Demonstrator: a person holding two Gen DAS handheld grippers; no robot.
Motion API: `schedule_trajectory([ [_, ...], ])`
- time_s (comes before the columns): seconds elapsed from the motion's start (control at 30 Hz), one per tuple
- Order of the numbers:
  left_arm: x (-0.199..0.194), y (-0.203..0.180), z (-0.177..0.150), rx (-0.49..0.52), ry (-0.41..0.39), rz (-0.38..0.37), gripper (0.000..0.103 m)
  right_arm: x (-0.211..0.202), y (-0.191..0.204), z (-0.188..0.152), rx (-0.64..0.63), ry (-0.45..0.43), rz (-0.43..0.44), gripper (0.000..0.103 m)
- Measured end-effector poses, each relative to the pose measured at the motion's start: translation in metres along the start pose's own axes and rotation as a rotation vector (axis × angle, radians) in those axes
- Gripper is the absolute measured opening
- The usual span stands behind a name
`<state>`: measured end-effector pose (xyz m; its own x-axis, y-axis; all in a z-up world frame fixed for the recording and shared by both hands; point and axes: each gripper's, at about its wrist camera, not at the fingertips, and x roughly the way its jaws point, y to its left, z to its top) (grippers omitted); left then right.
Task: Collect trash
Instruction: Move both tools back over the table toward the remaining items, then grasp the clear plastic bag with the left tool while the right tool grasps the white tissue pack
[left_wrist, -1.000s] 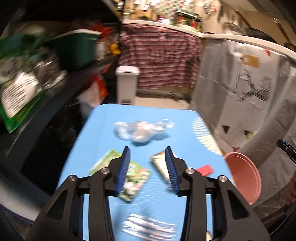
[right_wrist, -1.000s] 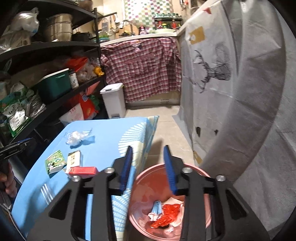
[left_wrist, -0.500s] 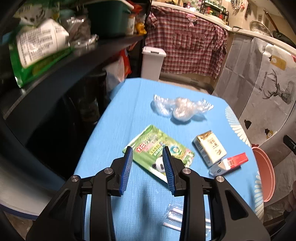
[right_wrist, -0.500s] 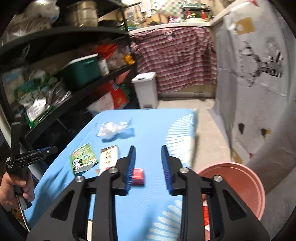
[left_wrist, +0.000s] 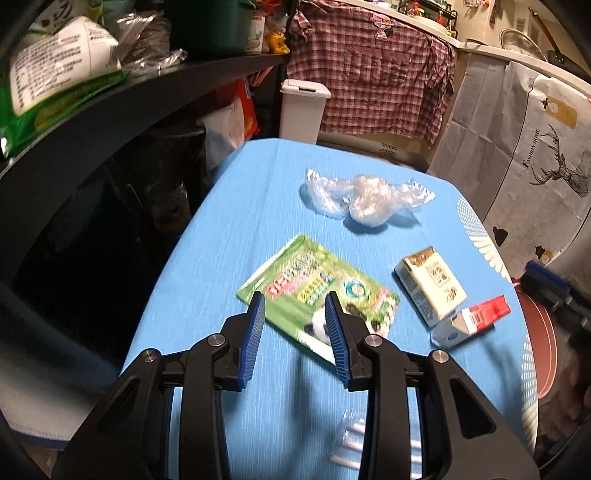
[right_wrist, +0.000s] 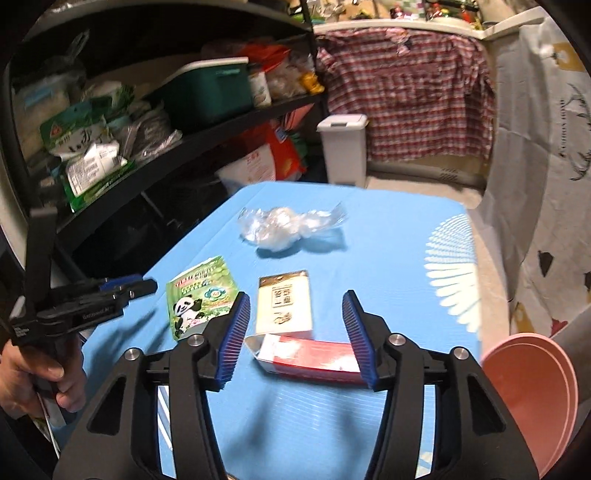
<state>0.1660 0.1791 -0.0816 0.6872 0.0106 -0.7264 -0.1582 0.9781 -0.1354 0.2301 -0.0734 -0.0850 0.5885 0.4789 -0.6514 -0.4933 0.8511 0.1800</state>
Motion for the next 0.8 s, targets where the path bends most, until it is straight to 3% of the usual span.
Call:
schedule_trajectory([
  [0.2,0.002,-0.003,0.017,0.006,-0.031,0.013,0.034,0.034,0.009,-0.001,-0.038,0.079,-0.012,0.067],
  [0.43,0.013,-0.012,0.038,0.051,-0.058,0.005,0.034,0.071,0.01,-0.001,-0.044,0.173,-0.013,0.067],
  [0.57,0.028,-0.018,0.053,0.07,-0.058,-0.037,0.034,0.082,0.012,-0.005,-0.08,0.218,-0.035,0.067],
  [0.67,0.042,-0.027,0.061,0.097,-0.051,-0.062,0.034,0.083,0.008,-0.006,-0.081,0.23,-0.036,0.063],
  [0.73,0.053,-0.034,0.065,0.116,-0.046,-0.075,0.034,0.082,0.006,-0.005,-0.067,0.233,-0.022,0.053],
  [0.8,0.064,-0.041,0.071,0.122,-0.037,-0.086,0.035,0.077,0.004,-0.003,-0.061,0.216,-0.029,0.053],
])
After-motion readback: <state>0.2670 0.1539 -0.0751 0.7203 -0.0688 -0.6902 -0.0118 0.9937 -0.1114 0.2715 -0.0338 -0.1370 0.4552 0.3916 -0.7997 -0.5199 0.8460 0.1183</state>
